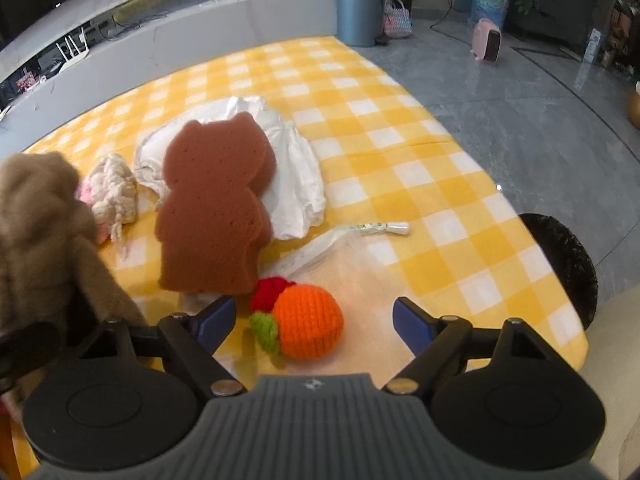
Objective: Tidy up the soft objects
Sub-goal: 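Lift the plush dog with the left tool while the right tool grasps the crocheted orange, then carry the plush dog and crocheted orange over the white box with both tools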
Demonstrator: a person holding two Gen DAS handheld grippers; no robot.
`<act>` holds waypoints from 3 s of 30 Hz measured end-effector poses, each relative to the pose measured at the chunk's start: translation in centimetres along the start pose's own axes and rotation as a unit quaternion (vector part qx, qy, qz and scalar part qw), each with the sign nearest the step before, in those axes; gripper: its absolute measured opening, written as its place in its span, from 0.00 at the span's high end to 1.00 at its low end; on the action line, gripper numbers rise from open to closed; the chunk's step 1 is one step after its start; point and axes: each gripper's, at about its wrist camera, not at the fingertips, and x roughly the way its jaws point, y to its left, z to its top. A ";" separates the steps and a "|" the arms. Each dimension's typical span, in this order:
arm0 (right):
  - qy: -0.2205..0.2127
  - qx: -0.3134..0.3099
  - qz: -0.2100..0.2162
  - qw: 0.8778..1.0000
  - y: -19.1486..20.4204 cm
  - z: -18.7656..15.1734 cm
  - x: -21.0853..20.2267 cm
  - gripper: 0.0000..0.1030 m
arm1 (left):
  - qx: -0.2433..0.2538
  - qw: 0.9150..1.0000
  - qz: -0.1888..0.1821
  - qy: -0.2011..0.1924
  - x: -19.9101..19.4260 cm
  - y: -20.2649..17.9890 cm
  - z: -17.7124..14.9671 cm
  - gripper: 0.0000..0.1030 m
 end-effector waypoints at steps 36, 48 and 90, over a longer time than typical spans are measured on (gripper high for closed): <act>-0.088 0.073 0.158 0.981 -3.2 -2.2 -6.1 0.50 | -0.065 0.993 -0.001 -0.096 -10.1 4.4 0.0 0.48; -0.170 0.033 0.266 0.948 0.7 -2.1 -13.1 0.50 | -0.203 0.970 0.069 -0.113 -16.3 14.5 -8.2 0.48; -0.143 -0.225 0.299 0.916 25.4 -5.1 -17.2 0.50 | -0.378 0.921 0.068 -0.070 -15.4 26.3 -17.3 0.14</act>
